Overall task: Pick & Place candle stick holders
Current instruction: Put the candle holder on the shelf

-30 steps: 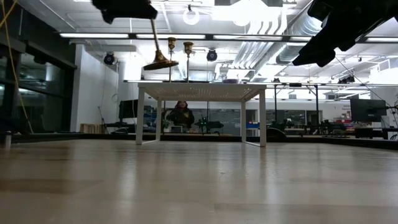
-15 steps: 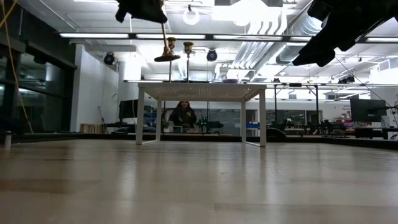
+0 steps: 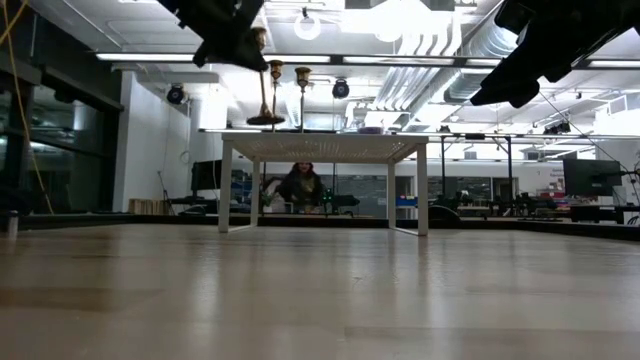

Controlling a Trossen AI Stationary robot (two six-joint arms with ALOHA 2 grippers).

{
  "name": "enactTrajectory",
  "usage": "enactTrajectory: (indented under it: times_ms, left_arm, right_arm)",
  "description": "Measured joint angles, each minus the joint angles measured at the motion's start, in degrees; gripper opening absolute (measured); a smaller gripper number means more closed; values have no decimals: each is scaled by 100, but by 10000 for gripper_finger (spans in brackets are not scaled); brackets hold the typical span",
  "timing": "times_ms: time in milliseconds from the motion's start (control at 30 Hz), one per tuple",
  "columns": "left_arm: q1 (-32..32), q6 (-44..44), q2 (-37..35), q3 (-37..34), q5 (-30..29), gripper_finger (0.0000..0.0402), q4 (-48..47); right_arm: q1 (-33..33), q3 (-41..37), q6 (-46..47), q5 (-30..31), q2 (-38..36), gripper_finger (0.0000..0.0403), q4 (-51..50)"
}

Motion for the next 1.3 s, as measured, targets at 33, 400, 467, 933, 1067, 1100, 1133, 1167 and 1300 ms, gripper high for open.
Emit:
enactTrajectory:
  times_ms: [33, 400, 467, 933, 1067, 1100, 1133, 1167, 1300]
  left_arm:
    - [81, -1, 88, 81, 106, 9, -88]
    - [523, 309, 1101, 1365, 523, 9, -1276]
    - [525, 305, 1189, 1454, 497, 9, -1333]
    - [508, -338, 1316, 1454, 178, 9, -1457]
    - [508, -431, 1502, 1454, 217, 9, -1363]
    - [508, -435, 1537, 1459, 211, 9, -1336]
    - [508, -435, 1571, 1463, 195, 9, -1318]
    - [508, -434, 1588, 1464, 195, 9, -1270]
    - [508, -433, 1595, 1463, 213, 9, -1224]
  right_arm:
    - [-1, 0, 2, 0, 2, 197, -2]
    - [-1, 0, 24, 0, 2, 197, -4]
    - [-1, 0, 24, 0, 2, 197, -4]
    - [-3, 0, 87, -19, 0, 197, -4]
    - [-2, 0, 90, -13, 2, 197, -6]
    - [-3, 0, 90, -15, 2, 197, -10]
    - [-3, 0, 94, -12, 1, 197, -9]
    - [-2, 1, 103, -11, 0, 197, -9]
    - [-1, 1, 109, -17, 0, 197, -20]
